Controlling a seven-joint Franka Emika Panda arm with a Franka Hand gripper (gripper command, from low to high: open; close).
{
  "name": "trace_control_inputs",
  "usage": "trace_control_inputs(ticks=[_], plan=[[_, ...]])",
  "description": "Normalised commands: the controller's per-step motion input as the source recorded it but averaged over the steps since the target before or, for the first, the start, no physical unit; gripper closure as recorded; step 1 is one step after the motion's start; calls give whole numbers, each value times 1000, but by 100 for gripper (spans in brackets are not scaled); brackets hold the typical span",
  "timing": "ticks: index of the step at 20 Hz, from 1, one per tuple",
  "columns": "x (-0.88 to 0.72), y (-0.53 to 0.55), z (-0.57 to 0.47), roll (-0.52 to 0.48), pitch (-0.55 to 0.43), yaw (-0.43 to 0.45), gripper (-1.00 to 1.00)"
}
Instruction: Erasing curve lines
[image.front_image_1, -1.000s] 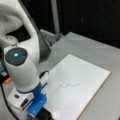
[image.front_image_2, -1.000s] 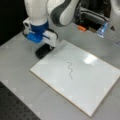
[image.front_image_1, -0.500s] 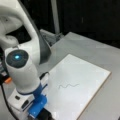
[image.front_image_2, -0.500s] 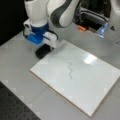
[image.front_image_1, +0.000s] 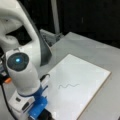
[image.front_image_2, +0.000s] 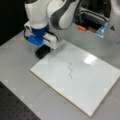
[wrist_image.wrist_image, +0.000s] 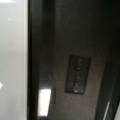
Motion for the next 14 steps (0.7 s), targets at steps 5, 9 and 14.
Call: trace_control_inputs(ticks=[5, 9, 14], plan=[[35, -41, -127, 106, -89, -71, -100], [56, -48, -75, 90, -68, -65, -100], [69, -72, -75, 65, -93, -60, -100]])
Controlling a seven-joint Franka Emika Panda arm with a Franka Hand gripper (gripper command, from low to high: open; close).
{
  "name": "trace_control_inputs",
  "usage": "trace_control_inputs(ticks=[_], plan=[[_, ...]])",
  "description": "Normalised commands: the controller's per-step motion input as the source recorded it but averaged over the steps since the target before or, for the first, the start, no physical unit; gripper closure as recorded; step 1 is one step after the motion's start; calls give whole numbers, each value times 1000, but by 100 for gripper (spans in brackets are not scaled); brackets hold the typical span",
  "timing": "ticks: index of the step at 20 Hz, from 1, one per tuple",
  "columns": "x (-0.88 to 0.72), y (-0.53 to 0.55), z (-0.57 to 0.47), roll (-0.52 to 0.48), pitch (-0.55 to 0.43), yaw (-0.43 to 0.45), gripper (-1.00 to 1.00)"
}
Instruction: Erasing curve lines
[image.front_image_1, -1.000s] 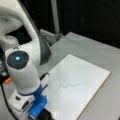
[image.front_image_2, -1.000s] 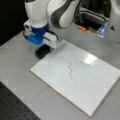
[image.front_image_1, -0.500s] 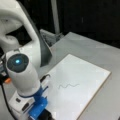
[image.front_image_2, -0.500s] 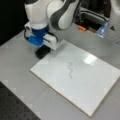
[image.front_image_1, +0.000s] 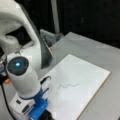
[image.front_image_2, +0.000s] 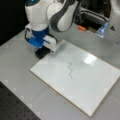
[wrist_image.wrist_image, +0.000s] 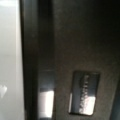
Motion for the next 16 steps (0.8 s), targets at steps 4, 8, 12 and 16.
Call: trace_control_inputs(ticks=[4, 8, 12, 16], plan=[[36, -74, -99, 69, -98, -71, -100], [0, -67, -83, 82, -100, -76, -100], [-6, -59, -82, 85, -111, -82, 100], [-20, -46, -72, 74, -106, -98, 100]])
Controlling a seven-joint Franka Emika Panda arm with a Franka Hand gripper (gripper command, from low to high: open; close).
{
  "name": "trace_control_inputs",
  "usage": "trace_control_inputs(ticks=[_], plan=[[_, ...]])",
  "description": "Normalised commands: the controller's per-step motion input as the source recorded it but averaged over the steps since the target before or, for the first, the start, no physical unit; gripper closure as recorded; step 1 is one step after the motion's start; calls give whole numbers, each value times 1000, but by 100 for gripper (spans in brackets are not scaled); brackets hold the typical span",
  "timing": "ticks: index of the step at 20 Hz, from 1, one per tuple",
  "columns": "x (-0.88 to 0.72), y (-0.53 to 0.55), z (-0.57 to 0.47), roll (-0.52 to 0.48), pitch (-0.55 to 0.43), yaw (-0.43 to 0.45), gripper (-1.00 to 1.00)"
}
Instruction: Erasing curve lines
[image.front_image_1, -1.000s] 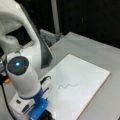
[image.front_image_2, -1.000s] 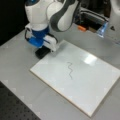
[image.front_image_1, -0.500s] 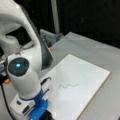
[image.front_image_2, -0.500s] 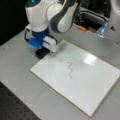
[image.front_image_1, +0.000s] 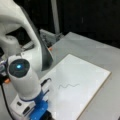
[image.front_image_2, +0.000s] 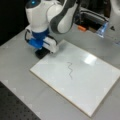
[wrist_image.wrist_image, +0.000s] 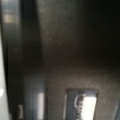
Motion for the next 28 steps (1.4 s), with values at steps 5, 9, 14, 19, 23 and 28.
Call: trace_control_inputs(ticks=[5, 9, 14, 19, 23, 28], plan=[[-46, -21, -57, 79, -112, -106, 100], [-75, -4, -29, 74, -108, -108, 100], [-120, 31, 1, 70, -101, -117, 100], [-132, 89, -52, 77, -109, -129, 100], [-144, 111, -44, 72, -110, -143, 100], [-174, 137, 18, 46, -95, -169, 100]])
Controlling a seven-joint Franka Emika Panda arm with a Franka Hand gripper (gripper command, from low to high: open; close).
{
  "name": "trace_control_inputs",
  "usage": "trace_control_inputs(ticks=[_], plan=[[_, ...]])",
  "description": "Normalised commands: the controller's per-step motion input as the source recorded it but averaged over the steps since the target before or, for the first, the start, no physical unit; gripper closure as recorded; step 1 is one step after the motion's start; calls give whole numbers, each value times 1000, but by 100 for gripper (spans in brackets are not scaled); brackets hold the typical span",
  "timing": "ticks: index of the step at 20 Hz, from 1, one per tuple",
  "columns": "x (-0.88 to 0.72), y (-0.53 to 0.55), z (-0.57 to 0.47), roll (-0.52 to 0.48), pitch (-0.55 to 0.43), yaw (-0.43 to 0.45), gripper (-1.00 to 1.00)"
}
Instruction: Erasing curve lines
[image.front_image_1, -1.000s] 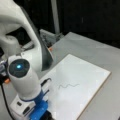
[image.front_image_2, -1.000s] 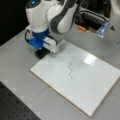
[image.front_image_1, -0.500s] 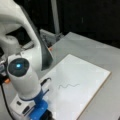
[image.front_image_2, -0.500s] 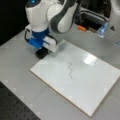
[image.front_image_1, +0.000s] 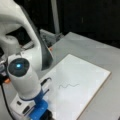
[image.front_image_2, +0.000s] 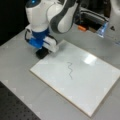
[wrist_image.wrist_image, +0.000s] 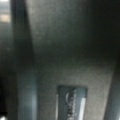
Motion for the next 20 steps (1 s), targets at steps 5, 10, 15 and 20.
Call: trace_control_inputs(ticks=[5, 10, 15, 20], plan=[[-252, 208, 189, -17, -58, -188, 100], [-253, 237, 160, -49, -61, -133, 100], [-210, 254, 90, 8, -88, -174, 100], [-179, 343, 70, 37, -195, -318, 100]])
